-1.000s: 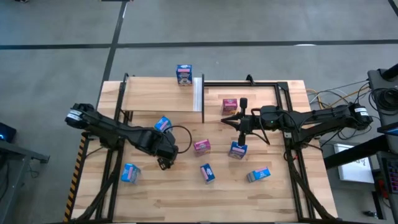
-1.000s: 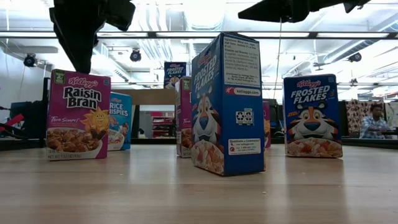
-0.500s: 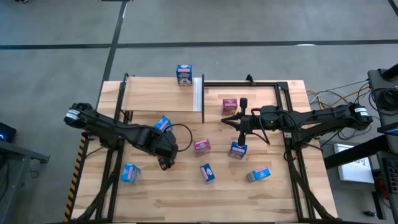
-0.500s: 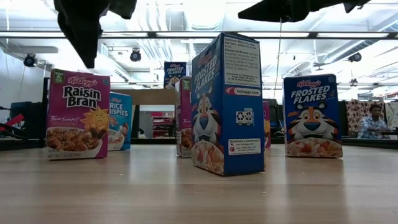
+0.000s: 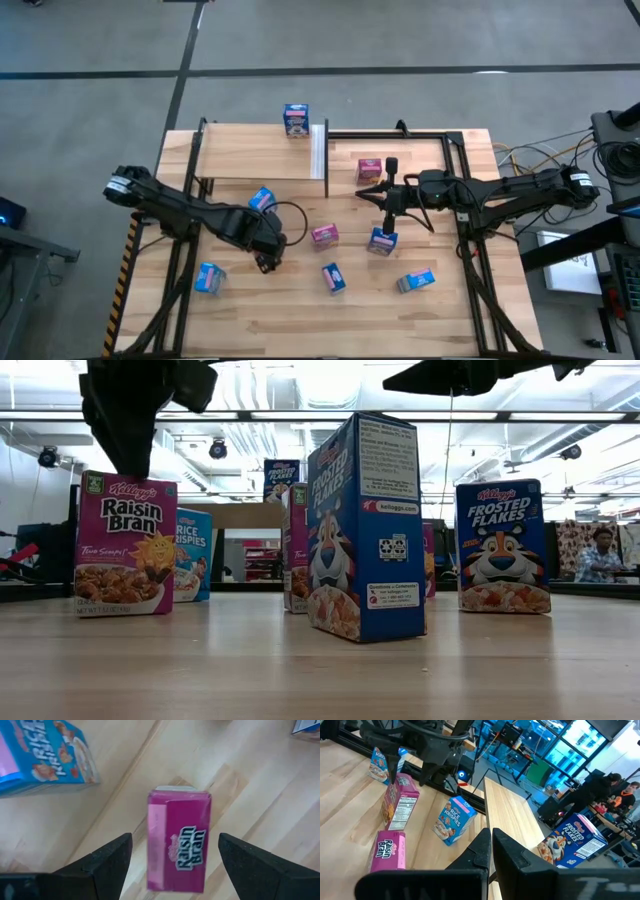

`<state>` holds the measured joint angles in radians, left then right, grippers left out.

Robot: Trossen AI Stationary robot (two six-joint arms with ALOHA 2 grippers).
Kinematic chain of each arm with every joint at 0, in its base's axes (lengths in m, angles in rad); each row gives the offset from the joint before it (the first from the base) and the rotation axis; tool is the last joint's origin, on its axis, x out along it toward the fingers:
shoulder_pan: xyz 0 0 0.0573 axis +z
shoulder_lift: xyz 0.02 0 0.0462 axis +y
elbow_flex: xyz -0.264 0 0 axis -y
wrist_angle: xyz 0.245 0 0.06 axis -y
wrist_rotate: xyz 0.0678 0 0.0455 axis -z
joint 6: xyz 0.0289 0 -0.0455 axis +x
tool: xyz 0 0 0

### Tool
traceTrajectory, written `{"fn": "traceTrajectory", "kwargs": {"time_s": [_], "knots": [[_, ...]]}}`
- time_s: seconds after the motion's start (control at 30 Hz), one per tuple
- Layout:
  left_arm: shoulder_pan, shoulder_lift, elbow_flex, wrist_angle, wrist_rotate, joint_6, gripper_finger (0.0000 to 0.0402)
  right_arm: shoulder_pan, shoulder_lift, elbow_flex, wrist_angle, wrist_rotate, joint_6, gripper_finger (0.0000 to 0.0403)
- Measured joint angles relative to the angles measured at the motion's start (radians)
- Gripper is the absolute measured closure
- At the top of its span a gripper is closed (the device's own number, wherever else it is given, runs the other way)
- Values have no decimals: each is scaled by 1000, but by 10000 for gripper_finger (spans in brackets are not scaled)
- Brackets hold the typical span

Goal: Stack cereal on shelf
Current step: Put the bottom left pink cereal box on the shelf

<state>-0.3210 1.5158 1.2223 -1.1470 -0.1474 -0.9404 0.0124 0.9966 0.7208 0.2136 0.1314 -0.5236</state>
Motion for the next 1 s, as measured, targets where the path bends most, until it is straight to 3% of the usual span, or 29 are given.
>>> {"fn": "traceTrajectory", "kwargs": {"time_s": [0.23,0.53,0.8,1.0], "knots": [[0,0,-7,14,0,18,129,0,0,0,0,0,0,394],[0,3,-27,35,0,28,177,0,0,0,0,0,0,394],[0,4,-72,38,0,38,185,0,0,0,0,0,7,394],[0,4,-72,42,46,90,217,0,0,0,0,0,7,394]]}}
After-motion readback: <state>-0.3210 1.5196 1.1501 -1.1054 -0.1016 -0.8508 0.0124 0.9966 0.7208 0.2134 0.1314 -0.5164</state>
